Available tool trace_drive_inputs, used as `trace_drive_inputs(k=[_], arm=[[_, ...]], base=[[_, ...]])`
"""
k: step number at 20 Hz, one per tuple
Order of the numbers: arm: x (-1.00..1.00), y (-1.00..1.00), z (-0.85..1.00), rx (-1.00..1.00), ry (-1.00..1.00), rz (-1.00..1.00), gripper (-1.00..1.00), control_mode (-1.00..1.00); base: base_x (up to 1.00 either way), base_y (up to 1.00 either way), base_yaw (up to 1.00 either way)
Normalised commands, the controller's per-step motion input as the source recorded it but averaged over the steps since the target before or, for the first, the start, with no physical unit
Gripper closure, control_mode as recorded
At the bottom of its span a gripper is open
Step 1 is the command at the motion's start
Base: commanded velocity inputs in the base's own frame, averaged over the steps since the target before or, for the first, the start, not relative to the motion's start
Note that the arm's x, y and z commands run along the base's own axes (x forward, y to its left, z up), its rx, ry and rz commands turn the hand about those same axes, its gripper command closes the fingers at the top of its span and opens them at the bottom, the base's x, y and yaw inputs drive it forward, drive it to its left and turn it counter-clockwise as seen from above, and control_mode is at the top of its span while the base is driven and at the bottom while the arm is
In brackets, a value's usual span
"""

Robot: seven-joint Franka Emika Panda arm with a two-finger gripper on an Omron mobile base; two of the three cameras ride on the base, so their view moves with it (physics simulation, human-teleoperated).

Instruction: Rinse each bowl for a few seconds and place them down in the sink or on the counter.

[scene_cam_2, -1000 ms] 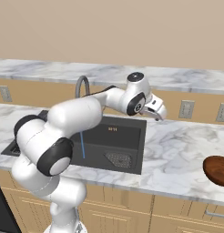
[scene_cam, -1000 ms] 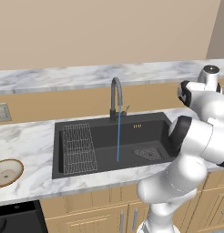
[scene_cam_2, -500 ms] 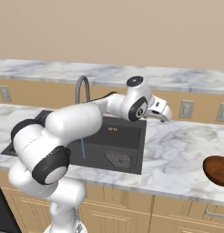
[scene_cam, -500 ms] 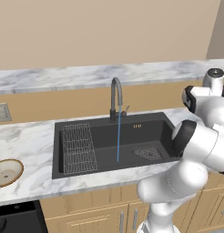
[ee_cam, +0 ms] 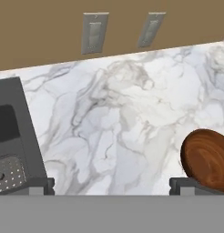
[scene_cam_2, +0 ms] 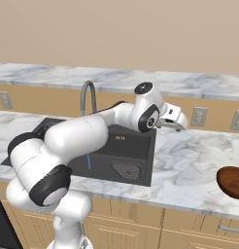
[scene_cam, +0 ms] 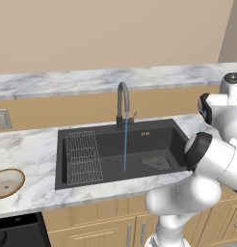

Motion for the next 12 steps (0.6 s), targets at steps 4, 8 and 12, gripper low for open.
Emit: trace_drive_inputs(k=[4, 8, 12], arm=[[-0.17, -0.14, 0.15, -0.01, 0.07, -0.07, -1.00, -1.00], [-0.18, -0.22, 0.10, 0.02, 0.08, -0.11, -1.00, -1.00], [-0.18, -0.20, 0.05, 0.04, 0.09, -0.13, -1.00, -1.00]], base=[[0.00, 0.00, 0.00], [0.00, 0.00, 0.00], [0.00, 0.00, 0.00]])
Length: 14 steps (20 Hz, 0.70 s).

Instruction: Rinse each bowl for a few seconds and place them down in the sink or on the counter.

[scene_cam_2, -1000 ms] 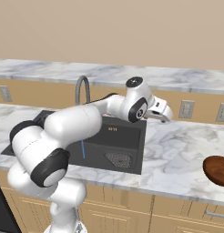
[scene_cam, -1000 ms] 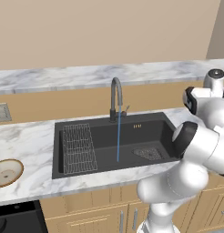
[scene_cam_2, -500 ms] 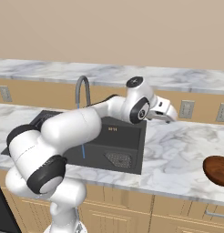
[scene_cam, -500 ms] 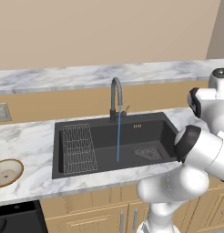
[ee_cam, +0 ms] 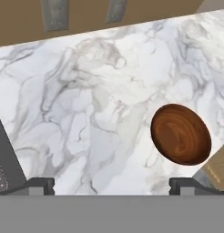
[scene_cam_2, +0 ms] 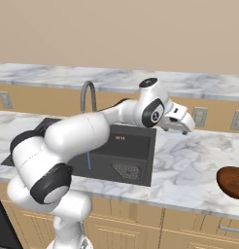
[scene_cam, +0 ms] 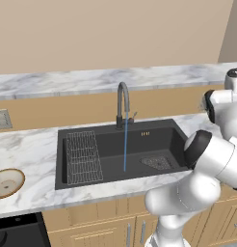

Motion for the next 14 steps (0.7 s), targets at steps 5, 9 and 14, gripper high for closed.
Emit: trace_drive_inputs(k=[5, 9, 14], arm=[[-0.13, -0.21, 0.02, 0.06, 0.05, -0.06, -1.00, -1.00], [-0.12, -0.18, 0.01, 0.03, 0.06, -0.02, -1.00, -1.00], [-0.15, -0.24, 0.00, -0.01, 0.03, -0.01, -1.00, -1.00]], base=[[0.00, 0.00, 0.00], [0.00, 0.00, 0.00], [0.00, 0.00, 0.00]])
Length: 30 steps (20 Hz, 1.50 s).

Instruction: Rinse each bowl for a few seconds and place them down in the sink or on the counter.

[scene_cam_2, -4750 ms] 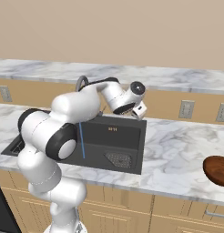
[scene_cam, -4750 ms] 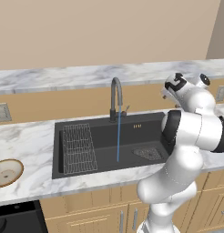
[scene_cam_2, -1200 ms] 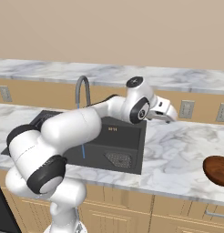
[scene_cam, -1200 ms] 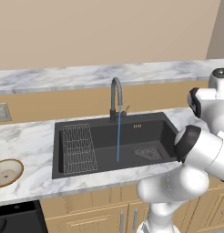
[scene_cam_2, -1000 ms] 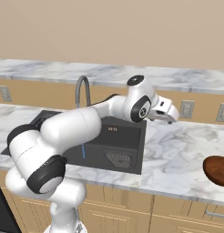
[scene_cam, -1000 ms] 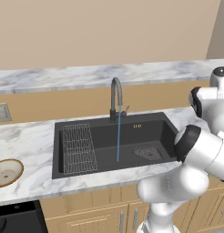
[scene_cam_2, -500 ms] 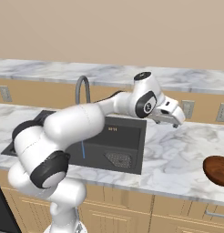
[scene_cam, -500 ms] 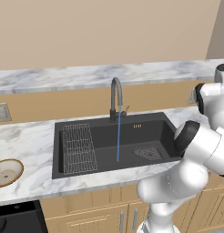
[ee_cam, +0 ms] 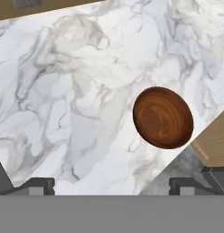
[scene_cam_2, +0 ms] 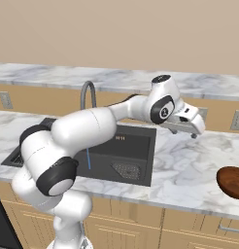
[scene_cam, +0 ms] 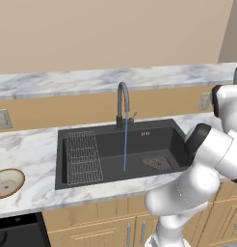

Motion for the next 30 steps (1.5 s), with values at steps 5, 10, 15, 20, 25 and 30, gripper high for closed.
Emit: trace_drive_inputs(k=[5, 10, 15, 20, 25, 30], arm=[[-0.13, -0.21, -0.05, -0.02, 0.00, 0.00, -1.00, -1.00], [-0.06, -0.09, -0.07, -0.01, 0.00, 0.00, -1.00, -1.00], [-0.02, -0.10, -0.11, 0.00, 0.00, 0.00, -1.00, -1.00], [-0.04, -0.14, -0.10, 0.00, 0.02, 0.00, -1.00, -1.00], [-0.07, -0.15, -0.06, 0.00, 0.04, 0.00, -1.00, -1.00], [-0.11, -0.11, -0.08, 0.00, 0.05, 0.00, -1.00, -1.00]], base=[[0.00, 0.00, 0.00], [0.00, 0.00, 0.00], [0.00, 0.00, 0.00], [0.00, 0.00, 0.00], [0.00, 0.00, 0.00], [0.00, 0.00, 0.00]])
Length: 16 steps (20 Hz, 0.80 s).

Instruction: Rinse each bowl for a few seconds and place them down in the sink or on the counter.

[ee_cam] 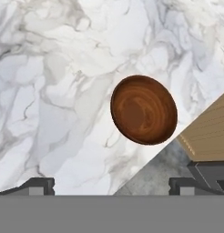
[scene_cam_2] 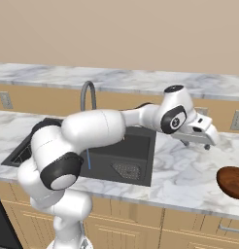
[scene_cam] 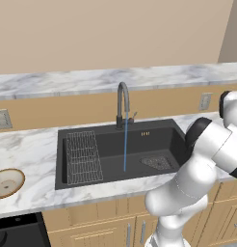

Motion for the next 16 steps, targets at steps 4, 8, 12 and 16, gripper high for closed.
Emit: trace_drive_inputs(k=[4, 8, 12, 16], arm=[[-0.14, -0.05, -0.06, 0.00, 0.02, 0.01, -1.00, -1.00], [-0.11, -0.04, -0.06, 0.03, 0.00, 0.02, -1.00, -1.00], [-0.10, -0.04, -0.08, 0.05, 0.01, 0.03, -1.00, -1.00], [-0.09, 0.00, -0.14, 0.05, 0.01, 0.04, -1.00, -1.00]], base=[[0.00, 0.00, 0.00], [0.00, 0.00, 0.00], [0.00, 0.00, 0.00], [0.00, 0.00, 0.00]])
